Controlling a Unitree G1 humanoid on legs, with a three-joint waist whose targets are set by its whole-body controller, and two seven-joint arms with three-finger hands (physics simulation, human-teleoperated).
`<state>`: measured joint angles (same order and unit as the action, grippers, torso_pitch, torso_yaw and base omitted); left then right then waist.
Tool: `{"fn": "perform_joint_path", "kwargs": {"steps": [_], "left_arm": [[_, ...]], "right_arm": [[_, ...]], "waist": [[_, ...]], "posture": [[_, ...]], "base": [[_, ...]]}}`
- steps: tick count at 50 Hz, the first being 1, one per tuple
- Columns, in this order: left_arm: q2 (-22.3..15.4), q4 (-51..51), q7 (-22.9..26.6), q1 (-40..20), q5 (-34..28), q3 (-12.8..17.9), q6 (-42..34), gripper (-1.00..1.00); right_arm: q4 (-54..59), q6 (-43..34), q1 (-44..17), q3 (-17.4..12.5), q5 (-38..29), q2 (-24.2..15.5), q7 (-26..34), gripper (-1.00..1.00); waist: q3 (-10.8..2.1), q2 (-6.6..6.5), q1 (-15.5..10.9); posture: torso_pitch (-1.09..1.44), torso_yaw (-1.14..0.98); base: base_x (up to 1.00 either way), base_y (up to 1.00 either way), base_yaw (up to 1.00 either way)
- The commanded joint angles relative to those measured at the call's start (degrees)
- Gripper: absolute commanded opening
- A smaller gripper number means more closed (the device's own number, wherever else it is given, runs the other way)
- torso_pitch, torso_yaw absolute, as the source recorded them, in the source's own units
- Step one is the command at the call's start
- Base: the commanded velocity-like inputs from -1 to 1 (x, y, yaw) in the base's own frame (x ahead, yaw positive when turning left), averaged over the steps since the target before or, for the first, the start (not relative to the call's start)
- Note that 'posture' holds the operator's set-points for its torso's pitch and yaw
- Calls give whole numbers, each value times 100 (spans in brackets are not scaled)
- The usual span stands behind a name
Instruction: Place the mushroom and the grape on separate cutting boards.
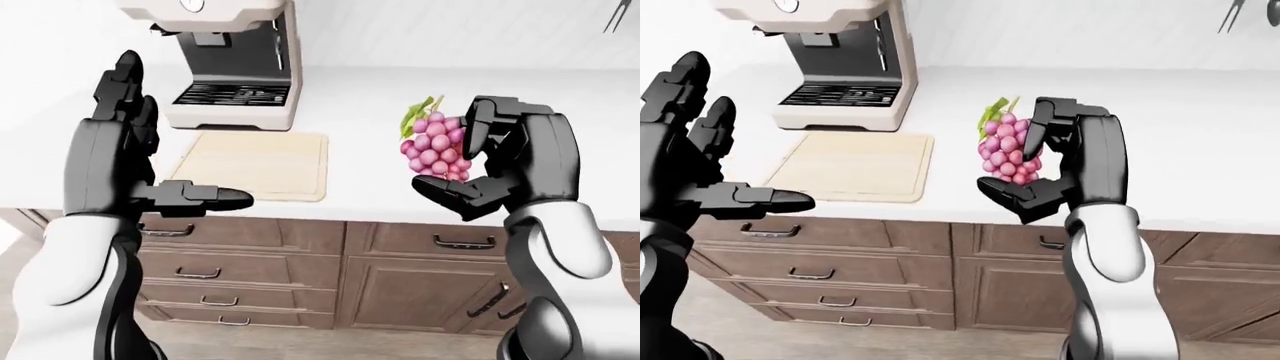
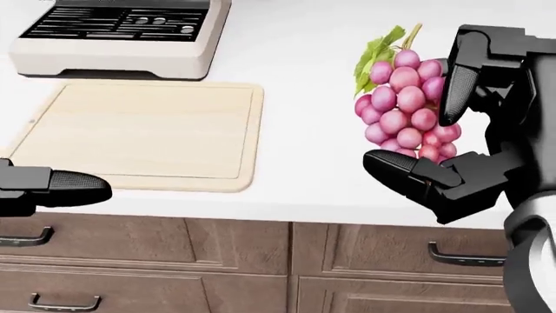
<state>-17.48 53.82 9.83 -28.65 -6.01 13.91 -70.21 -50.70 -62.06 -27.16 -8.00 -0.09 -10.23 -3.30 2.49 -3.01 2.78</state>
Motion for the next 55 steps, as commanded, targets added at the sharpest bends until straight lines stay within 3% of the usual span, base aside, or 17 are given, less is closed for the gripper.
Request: {"fn": "perform_joint_path", "kwargs": {"steps": [1,12,16,19,20,23,28,32,36,39,40,41,42,43,52,53,55], "left_arm": [[-41,108,-26,-128,-28,10,171,100],[-36,114,-9,-104,-78,-7,189,100],[-39,101,1,-109,-93,-11,193,100],[-55,107,16,-154,-92,2,153,100],[-54,98,10,-172,-94,3,147,100],[-97,111,38,-211,-88,32,102,100],[-110,40,9,-295,-105,-18,97,100],[-118,78,22,-292,-112,-2,67,100],[-117,86,23,-283,-115,10,70,100],[-119,81,21,-256,-125,7,94,100],[-116,75,19,-254,-128,5,103,100],[-110,58,11,-249,-134,-5,119,100],[-104,73,16,-257,-129,5,105,100],[-111,86,19,-259,-131,1,89,100],[-79,53,27,-164,-143,-2,178,100],[-71,60,30,-159,-140,8,178,100],[-74,74,36,-151,-144,6,170,100]], "right_arm": [[-200,320,-174,-73,-49,-33,-63,-100],[-234,342,-144,-94,-112,-33,-6,-100],[-225,412,-144,-131,-13,0,-31,-100],[-256,336,-205,-131,7,-29,-42,-100],[-266,321,-219,-156,30,-22,-43,-100],[-268,303,-234,-108,4,-75,-34,-100],[-251,322,-232,-67,-78,-97,10,-100],[-287,308,-233,-72,-109,-89,43,-100],[-307,280,-254,-68,-137,-86,65,-100],[-281,329,-225,-39,-171,-63,73,-100],[-271,347,-217,-29,-180,-59,76,-100],[-248,367,-217,-34,-191,-52,77,-100],[-247,365,-223,-29,-205,-53,77,-100],[-262,355,-220,-29,-209,-52,85,-100],[-249,422,-138,-12,-259,-4,105,-100],[-246,438,-121,-12,-263,-2,112,-100],[-271,395,-130,-17,-270,0,119,-100]], "waist": [[-94,-21,10],[-128,88,-76],[-87,193,-77],[-85,365,-75],[-91,276,-77],[-177,262,-28],[-76,468,-31],[33,543,-65],[59,415,38],[-91,-5,137],[-24,234,126],[-55,203,115],[-206,149,100],[-77,249,60],[-141,270,19],[-259,228,12],[-219,227,-46]], "posture": [[0,-9],[0,-9],[0,-9],[0,-9],[0,-9],[0,-9],[0,-9],[0,-9],[0,-9],[0,-9],[0,-9],[0,-9],[0,-9],[0,-9],[0,-9],[0,-9],[0,-9]], "base": [[15,5,0],[16,9,0],[1,3,0],[0,0,0],[0,0,0],[0,0,0],[0,0,0],[0,3,0],[0,4,0],[0,4,0],[0,4,0],[0,3,0],[0,5,0],[0,5,0],[0,4,0],[0,5,0],[0,5,0]]}}
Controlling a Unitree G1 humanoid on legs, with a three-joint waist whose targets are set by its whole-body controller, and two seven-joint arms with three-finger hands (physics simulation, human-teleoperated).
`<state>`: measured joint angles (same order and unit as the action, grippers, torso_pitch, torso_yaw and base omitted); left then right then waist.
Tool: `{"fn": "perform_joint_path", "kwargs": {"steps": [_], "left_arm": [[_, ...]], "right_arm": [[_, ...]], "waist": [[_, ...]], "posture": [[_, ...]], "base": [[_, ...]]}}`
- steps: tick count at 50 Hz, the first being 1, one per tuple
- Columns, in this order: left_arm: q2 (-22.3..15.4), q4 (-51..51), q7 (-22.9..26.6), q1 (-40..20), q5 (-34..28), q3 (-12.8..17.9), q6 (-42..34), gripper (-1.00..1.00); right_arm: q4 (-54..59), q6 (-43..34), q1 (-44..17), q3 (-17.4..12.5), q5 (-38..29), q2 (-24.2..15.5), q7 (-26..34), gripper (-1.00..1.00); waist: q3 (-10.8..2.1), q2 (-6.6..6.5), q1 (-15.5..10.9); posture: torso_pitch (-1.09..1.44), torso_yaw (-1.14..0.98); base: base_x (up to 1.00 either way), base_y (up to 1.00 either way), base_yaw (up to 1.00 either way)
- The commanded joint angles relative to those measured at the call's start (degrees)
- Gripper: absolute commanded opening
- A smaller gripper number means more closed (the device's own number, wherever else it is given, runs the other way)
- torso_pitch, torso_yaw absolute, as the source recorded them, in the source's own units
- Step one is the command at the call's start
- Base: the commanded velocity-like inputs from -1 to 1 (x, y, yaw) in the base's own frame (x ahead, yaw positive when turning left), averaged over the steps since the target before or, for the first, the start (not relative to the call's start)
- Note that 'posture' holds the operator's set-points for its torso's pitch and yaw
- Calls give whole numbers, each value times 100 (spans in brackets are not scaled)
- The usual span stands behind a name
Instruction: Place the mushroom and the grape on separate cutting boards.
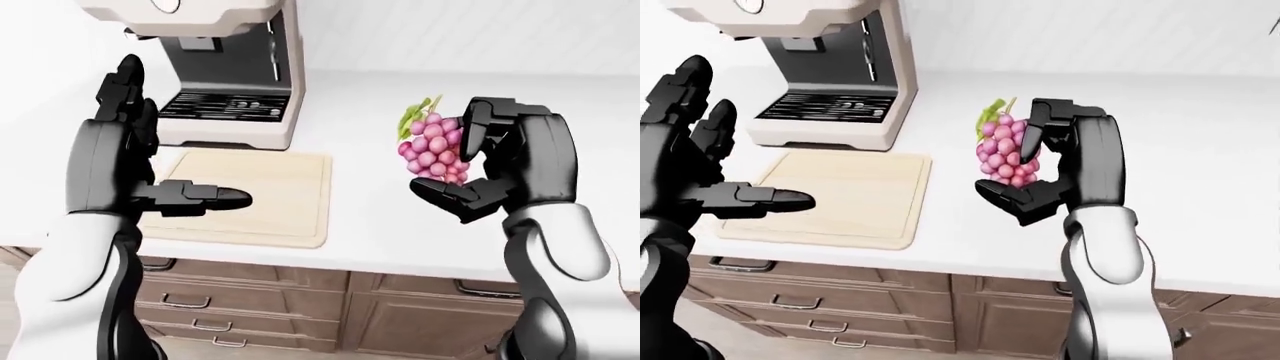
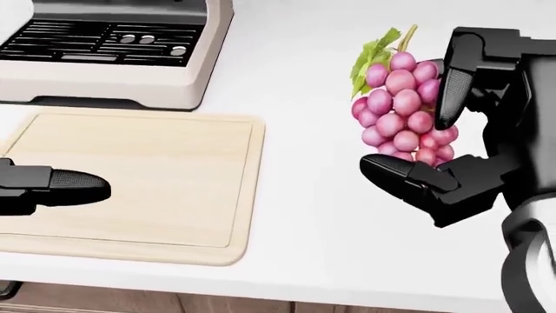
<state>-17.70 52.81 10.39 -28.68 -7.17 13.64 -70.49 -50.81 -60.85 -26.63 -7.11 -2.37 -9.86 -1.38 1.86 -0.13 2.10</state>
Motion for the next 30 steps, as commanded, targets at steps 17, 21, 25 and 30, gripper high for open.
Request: {"fn": "perform_joint_path", "kwargs": {"steps": [17,21,25,30], "left_arm": [[-91,116,-27,-290,-82,-42,134,100],[-111,136,2,-311,-103,-44,100,100],[-100,135,22,-295,-116,-35,118,100],[-94,201,62,-233,-118,19,108,100]], "right_arm": [[-268,210,-250,-156,-54,-66,-27,-100],[-260,223,-246,-168,-34,-66,-36,-100],[-256,266,-223,-134,-32,-71,-37,-100],[-317,215,-226,-125,65,-18,-89,-100]], "waist": [[-162,-364,32],[-105,-261,30],[-36,1,89],[-46,277,2]], "posture": [[0,-9],[0,-9],[0,-9],[0,-9]], "base": [[0,35,0],[0,36,0],[0,35,0],[0,0,0]]}}
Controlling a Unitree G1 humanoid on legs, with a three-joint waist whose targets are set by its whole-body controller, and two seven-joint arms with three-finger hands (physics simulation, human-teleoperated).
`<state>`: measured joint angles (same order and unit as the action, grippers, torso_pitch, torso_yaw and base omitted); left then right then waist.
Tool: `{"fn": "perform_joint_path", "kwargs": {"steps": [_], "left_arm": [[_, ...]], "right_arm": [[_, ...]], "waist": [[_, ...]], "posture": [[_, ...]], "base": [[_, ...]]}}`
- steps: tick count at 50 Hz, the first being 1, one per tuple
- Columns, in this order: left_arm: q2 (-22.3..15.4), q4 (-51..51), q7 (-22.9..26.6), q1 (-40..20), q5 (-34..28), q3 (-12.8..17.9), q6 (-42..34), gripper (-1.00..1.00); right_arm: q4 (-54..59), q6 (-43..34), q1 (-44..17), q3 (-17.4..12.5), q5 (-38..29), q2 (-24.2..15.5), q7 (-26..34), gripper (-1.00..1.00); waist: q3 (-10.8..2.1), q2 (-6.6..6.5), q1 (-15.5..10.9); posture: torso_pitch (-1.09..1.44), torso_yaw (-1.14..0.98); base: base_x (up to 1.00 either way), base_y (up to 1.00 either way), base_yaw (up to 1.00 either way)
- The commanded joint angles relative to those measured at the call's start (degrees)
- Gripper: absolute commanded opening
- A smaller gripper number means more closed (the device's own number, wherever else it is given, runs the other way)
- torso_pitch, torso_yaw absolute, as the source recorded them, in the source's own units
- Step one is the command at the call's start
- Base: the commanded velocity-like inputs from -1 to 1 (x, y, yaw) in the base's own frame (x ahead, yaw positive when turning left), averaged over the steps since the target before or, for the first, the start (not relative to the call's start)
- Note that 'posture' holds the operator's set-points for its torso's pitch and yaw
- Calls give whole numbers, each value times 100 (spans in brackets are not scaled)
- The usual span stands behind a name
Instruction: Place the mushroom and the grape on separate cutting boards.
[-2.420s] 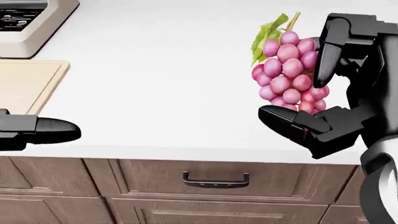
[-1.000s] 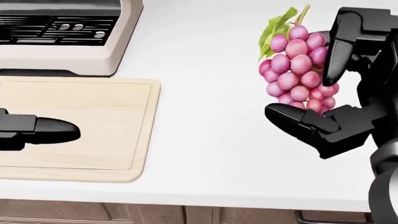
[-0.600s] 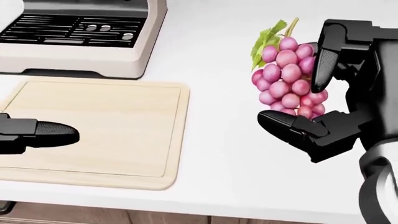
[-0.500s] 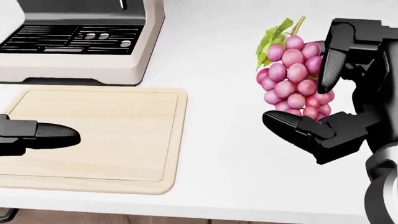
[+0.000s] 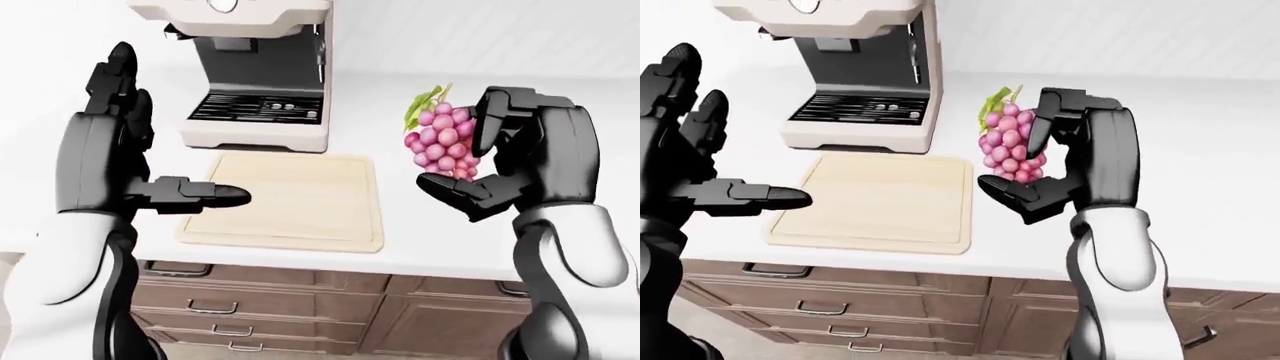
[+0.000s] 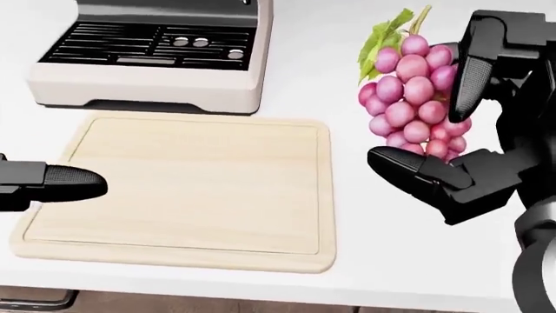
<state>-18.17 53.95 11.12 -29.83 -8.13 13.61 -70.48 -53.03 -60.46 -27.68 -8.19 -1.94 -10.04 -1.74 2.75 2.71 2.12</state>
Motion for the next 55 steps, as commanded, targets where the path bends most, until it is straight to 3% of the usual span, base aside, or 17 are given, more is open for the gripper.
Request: {"fn": "perform_joint_path", "kwargs": {"steps": [1,10,29,43,55], "left_arm": [[-49,88,-9,-107,-24,15,110,100],[1,54,-31,-42,-48,-9,191,100],[-1,39,32,-30,-129,-22,199,100],[55,-40,32,41,-211,-51,332,100],[83,3,41,155,-208,-9,389,100]], "right_arm": [[-83,205,-94,34,-4,-7,-60,-100],[67,327,-81,367,-218,125,-4,-100],[556,515,-284,1258,-1263,713,544,-100],[658,836,272,2037,-2204,1267,1364,-100],[1569,1454,182,2074,-2448,1701,1557,-100]], "waist": [[-90,-93,-10],[-162,-267,16],[-223,-348,74],[-211,-419,150],[-215,-471,197]], "posture": [[0,-9],[0,-9],[0,-9],[0,-9],[0,-9]], "base": [[0,0,0],[0,0,0],[0,0,0],[0,0,0],[0,0,0]]}}
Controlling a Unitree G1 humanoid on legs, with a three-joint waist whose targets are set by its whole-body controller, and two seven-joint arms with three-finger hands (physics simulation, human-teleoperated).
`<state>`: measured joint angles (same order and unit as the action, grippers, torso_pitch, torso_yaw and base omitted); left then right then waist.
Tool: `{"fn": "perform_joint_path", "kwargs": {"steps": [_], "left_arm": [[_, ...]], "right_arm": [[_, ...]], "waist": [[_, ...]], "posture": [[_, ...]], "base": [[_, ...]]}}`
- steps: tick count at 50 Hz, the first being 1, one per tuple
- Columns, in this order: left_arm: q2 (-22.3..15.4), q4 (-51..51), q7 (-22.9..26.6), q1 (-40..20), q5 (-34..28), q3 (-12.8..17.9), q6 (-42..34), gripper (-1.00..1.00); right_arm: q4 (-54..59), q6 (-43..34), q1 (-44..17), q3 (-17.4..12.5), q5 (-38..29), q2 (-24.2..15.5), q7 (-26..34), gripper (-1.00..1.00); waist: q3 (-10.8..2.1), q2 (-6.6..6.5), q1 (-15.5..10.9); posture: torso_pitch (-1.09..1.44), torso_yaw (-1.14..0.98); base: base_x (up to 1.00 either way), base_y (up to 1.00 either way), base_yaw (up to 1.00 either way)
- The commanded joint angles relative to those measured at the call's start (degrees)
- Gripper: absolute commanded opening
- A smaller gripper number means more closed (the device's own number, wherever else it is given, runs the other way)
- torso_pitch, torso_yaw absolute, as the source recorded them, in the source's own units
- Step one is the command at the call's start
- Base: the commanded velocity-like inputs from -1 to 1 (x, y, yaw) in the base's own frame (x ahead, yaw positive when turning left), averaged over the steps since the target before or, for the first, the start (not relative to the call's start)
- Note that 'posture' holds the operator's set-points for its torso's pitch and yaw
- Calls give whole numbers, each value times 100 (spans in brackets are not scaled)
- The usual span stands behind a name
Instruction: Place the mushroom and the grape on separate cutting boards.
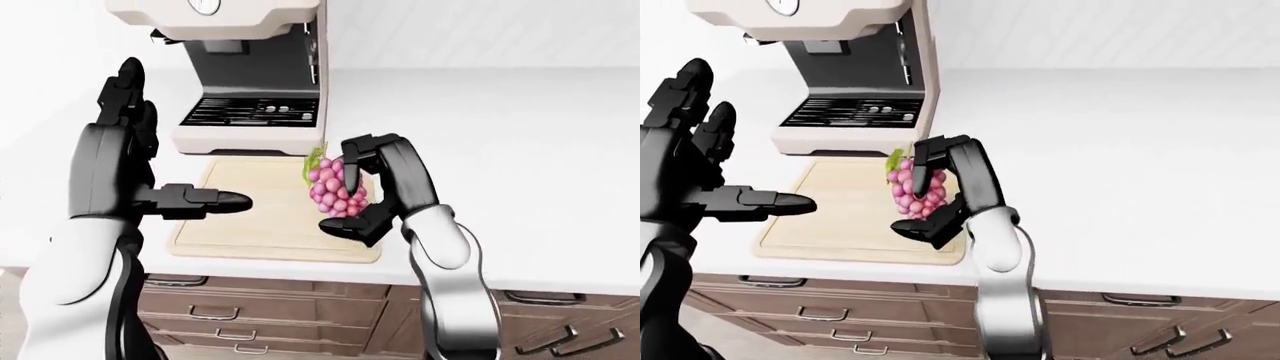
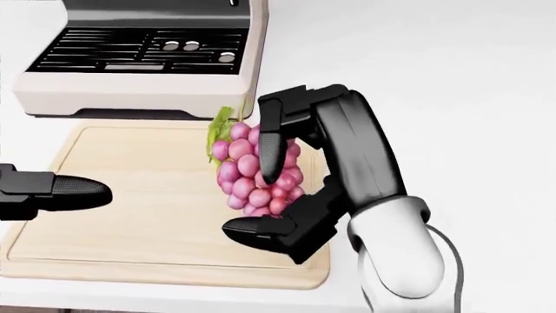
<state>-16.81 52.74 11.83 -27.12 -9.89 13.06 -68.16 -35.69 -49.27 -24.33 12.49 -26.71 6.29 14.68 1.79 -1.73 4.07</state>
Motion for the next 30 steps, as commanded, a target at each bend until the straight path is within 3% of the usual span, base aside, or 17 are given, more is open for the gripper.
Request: {"fn": "perform_joint_path", "kwargs": {"steps": [1,17,30], "left_arm": [[-60,137,-20,-108,-30,57,152,100],[-110,165,-1,-130,2,84,95,100],[-34,-15,-78,-145,-45,-12,262,100]], "right_arm": [[-100,369,-152,28,14,84,-79,-100],[587,744,-371,-39,-61,224,-51,-100],[396,624,-279,34,-260,243,96,-70]], "waist": [[-122,-29,2],[-133,-42,-11],[-145,-30,-36]], "posture": [[0,-9],[0,-9],[0,-9]], "base": [[0,0,0],[0,0,0],[0,0,0]]}}
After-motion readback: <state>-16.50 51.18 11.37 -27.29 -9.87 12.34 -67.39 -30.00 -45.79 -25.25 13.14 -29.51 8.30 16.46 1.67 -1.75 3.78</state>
